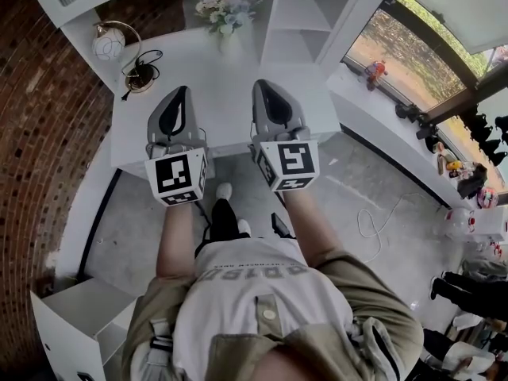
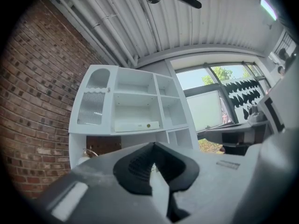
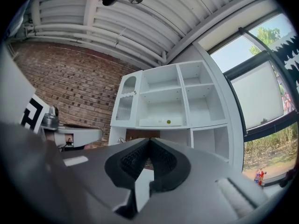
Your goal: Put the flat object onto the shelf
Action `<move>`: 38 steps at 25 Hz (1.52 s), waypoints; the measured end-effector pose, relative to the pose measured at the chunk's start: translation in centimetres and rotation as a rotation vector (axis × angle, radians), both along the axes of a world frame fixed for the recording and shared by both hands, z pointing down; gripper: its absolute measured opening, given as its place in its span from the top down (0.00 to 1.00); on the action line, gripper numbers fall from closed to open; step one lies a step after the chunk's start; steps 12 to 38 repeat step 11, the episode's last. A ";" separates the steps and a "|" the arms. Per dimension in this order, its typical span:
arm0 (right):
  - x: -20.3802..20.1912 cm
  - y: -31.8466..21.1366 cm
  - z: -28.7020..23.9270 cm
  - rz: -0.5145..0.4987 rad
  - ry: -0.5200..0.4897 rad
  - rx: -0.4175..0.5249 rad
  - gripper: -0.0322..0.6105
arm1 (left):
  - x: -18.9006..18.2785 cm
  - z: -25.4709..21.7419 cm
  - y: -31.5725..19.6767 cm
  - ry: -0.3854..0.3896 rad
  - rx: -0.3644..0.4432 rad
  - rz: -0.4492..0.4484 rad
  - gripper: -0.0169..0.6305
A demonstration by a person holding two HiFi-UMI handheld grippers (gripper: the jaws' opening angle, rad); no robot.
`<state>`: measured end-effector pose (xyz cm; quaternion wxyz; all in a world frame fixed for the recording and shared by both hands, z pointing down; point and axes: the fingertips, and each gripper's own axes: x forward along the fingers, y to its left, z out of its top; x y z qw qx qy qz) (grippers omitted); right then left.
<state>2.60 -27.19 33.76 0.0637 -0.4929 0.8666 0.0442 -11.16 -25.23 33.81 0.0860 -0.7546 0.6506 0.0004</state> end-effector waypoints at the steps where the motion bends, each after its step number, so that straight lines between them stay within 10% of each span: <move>1: 0.1 0.2 -0.2 0.001 0.002 0.008 0.95 | 0.1 -0.1 0.2 0.000 0.002 0.000 0.96; 38: -0.7 1.6 -1.0 -0.014 0.015 0.037 0.95 | -1.1 -0.1 1.4 0.004 0.003 -0.020 0.96</move>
